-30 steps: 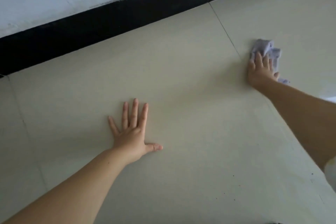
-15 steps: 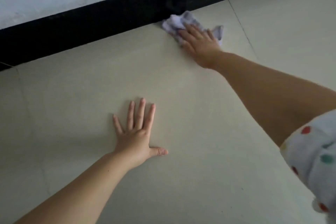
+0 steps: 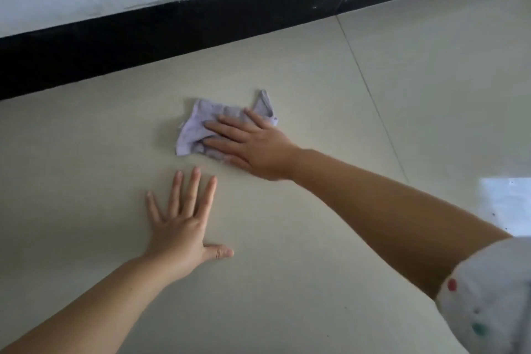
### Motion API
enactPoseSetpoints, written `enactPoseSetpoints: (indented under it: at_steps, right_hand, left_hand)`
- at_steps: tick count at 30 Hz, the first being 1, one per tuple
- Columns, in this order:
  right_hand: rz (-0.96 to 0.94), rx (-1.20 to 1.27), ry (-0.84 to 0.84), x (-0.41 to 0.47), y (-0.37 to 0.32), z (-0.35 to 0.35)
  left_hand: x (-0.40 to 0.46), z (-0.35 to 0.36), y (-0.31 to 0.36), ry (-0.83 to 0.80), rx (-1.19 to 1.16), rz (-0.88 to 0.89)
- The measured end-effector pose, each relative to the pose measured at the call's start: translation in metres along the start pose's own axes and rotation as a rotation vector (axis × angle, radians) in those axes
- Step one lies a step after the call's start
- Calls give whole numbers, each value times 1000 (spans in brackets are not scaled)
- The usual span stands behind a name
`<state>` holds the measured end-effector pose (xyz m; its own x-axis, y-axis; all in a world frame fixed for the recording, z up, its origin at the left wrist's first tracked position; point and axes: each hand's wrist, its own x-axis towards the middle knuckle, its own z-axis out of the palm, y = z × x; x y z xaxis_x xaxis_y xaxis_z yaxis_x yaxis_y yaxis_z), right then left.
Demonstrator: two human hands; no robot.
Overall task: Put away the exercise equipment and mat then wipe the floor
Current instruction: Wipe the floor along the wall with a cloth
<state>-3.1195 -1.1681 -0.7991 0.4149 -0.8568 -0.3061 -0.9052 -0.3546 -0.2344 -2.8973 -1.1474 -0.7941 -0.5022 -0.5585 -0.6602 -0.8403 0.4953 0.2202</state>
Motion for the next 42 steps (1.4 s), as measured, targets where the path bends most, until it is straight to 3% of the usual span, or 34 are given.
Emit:
enactPoseSetpoints:
  at_steps: [2, 7, 10, 13, 20, 22, 24, 26, 28, 30, 33, 38, 42]
  right_hand:
    - [68, -38, 32, 3, 49, -12]
    - [1079, 293, 193, -62, 182, -33]
    - [1321, 357, 157, -107, 181, -21]
    - [1243, 335, 181, -114, 120, 1]
    - [588, 181, 163, -95, -96, 61]
    - [353, 130, 92, -108, -124, 73]
    - [172, 52, 64, -132, -105, 80]
    - [244, -14, 37, -160, -61, 80]
    - [505, 65, 24, -193, -6, 68]
    - [700, 154, -94, -220, 45, 49]
    - [723, 219, -253, -226, 100, 24]
    - [857, 296, -196, -204, 129, 13]
    - [923, 288, -90, -192, 101, 21]
  left_hand:
    - [-1, -2, 6, -22, 47, -29]
    - [0, -5, 9, -134, 97, -75]
    - [-4, -8, 10, -158, 101, -73]
    - [-5, -11, 11, -133, 79, -59]
    - [-4, -8, 11, -105, 102, -57]
    - [-4, -6, 12, -75, 92, -59]
    - [-4, -7, 13, -65, 92, -60]
    - [-5, -8, 14, -55, 107, -61]
    - [-6, -9, 16, -48, 111, -70]
    - [-6, -11, 25, -38, 113, -109]
    - [-9, -17, 50, 18, 135, -172]
    - [3, -18, 145, 151, 100, -10]
    - [23, -1, 186, 6, -84, -111]
